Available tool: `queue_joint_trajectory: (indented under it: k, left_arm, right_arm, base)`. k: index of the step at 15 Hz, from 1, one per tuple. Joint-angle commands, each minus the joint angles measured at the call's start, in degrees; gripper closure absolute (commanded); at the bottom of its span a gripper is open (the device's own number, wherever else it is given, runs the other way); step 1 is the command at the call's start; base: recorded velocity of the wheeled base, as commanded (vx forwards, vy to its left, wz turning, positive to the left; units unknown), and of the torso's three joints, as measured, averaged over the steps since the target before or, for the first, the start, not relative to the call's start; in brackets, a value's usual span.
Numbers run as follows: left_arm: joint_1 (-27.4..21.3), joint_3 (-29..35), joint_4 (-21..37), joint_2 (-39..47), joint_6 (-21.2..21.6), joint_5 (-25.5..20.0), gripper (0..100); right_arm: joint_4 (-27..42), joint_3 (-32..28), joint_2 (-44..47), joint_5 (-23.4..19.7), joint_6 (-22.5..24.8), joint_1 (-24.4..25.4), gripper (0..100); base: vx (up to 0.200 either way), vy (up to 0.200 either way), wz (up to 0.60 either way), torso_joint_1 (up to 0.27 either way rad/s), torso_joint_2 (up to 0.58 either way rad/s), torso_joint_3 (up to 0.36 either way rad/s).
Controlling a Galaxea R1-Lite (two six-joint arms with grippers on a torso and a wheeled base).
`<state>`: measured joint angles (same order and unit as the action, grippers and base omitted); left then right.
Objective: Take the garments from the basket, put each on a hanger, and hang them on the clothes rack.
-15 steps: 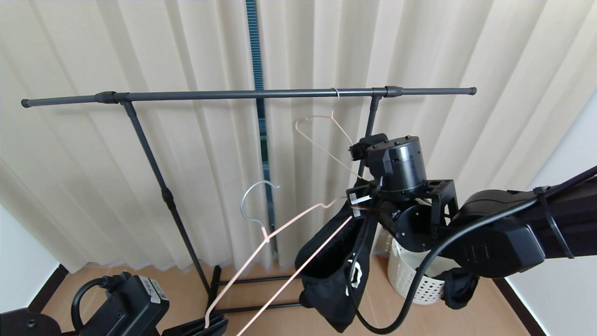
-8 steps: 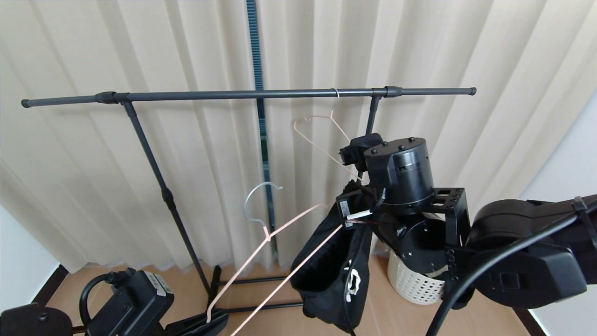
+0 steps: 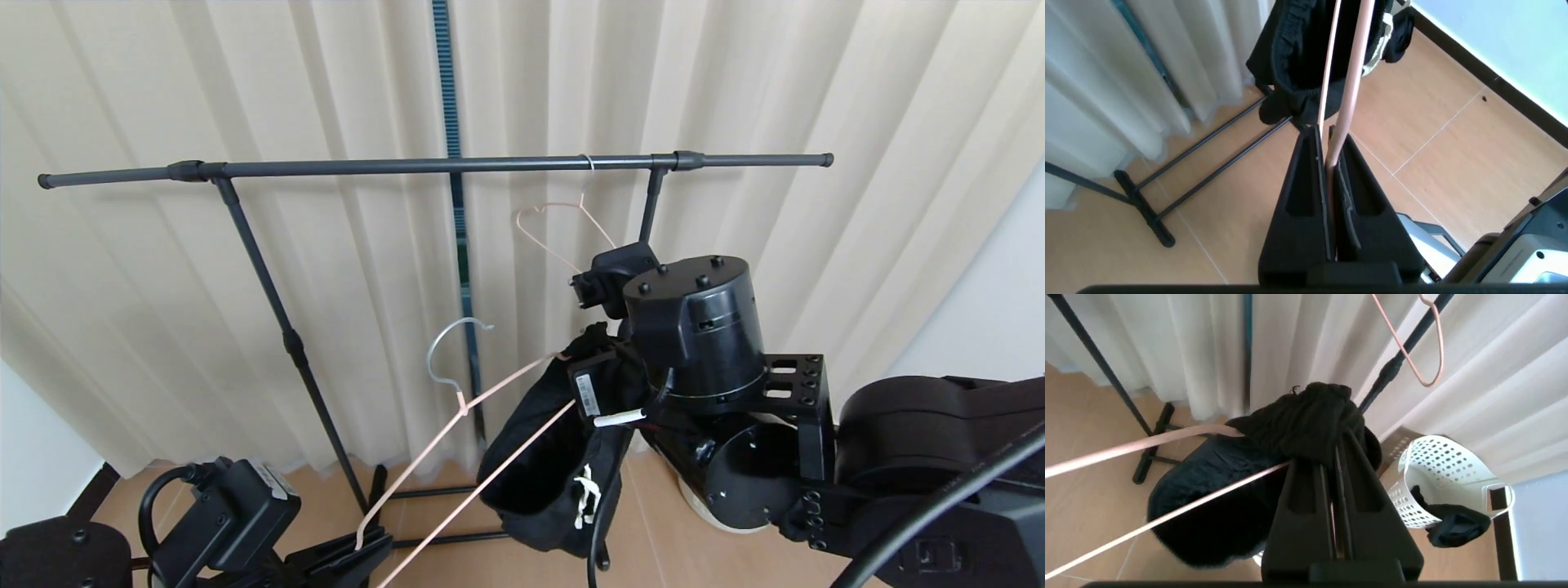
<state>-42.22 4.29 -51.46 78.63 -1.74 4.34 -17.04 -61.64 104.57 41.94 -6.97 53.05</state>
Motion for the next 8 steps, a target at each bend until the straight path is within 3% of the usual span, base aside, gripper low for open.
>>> queue_joint_trajectory:
  k: [1,8]
  left_arm:
    - [0.1,0.0,0.0,0.1,0.0,0.1,100]
    - [0.4,-0.2,-1.6,0.6,0.1,0.1,100]
  right_arm:
    - [0.0,0.7,-1.7,0.1,-0.1,2.5,100]
    - [-0.1,1.5,-3.6,0.1,-1.6,7.6,100]
  base:
    - [0.0,0.0,0.0,0.0,0.0,0.0]
    - [0.0,0.0,0.0,0.0,0.0,0.0]
